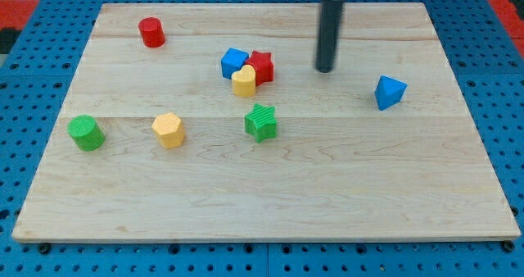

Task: Move the blue triangle to the bottom of the red star

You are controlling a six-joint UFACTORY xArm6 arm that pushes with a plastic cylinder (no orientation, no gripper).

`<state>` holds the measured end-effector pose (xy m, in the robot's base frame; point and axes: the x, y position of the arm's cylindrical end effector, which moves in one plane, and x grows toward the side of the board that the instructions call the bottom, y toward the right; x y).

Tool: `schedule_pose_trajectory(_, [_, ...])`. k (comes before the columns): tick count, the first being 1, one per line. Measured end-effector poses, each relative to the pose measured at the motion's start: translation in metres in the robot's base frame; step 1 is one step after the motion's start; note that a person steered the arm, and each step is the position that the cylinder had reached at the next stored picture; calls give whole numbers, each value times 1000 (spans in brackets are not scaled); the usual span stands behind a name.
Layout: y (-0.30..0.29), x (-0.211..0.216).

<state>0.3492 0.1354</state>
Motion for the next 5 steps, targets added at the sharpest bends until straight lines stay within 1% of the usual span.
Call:
schedule_pose_trajectory(1, [84, 2])
schedule_pose_trajectory(2, [96, 45])
schedule_pose_trajectory(3, [68, 69])
schedule_pose_trajectory(4, [44, 52])
schedule_pose_trajectory(5, [34, 32])
